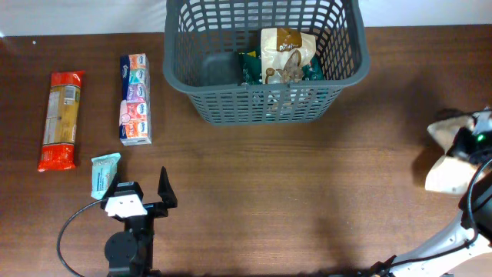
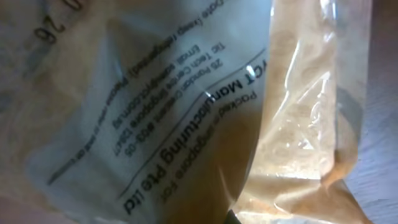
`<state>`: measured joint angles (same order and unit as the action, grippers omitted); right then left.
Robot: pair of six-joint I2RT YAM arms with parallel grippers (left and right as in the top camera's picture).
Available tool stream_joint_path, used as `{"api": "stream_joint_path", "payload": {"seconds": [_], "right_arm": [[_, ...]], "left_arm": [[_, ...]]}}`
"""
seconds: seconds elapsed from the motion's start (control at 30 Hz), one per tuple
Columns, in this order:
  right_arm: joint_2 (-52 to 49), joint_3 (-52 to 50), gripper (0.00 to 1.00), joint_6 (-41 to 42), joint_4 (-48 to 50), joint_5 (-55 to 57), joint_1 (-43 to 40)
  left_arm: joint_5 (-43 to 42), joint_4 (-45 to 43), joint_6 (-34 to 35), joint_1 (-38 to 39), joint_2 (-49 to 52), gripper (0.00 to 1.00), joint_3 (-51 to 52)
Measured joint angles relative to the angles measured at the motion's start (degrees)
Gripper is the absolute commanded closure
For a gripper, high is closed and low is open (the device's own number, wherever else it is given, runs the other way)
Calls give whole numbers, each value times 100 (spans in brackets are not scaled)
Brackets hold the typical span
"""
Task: Pack container
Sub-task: 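Lift the beige pouch and carry it left over the basket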
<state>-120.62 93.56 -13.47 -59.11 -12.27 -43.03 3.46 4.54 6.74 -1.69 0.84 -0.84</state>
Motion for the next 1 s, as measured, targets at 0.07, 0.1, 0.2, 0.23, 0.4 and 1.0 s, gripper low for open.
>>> {"api": "stream_joint_path", "payload": {"seconds": [0.07,0.1,0.2,0.23,0.4,1.0], "right_arm": [[-31,608,96,24,-271,-216,11],[-31,984,96,39,-415,-337,20],[-33,2063,96,94,-791,-686,66],[-33,2428,96,118,-894,-798,94],[-31,4223,96,245,-1346,-1241,420],[-31,6559,96,350,-1408,-1628,3812]], "left_arm": [[0,0,0,0,0,1,0],[0,0,0,0,0,1,0],[0,0,0,0,0,1,0],[2,0,0,0,0,1,0],[2,0,0,0,0,1,0],[0,0,0,0,0,1,0]]}}
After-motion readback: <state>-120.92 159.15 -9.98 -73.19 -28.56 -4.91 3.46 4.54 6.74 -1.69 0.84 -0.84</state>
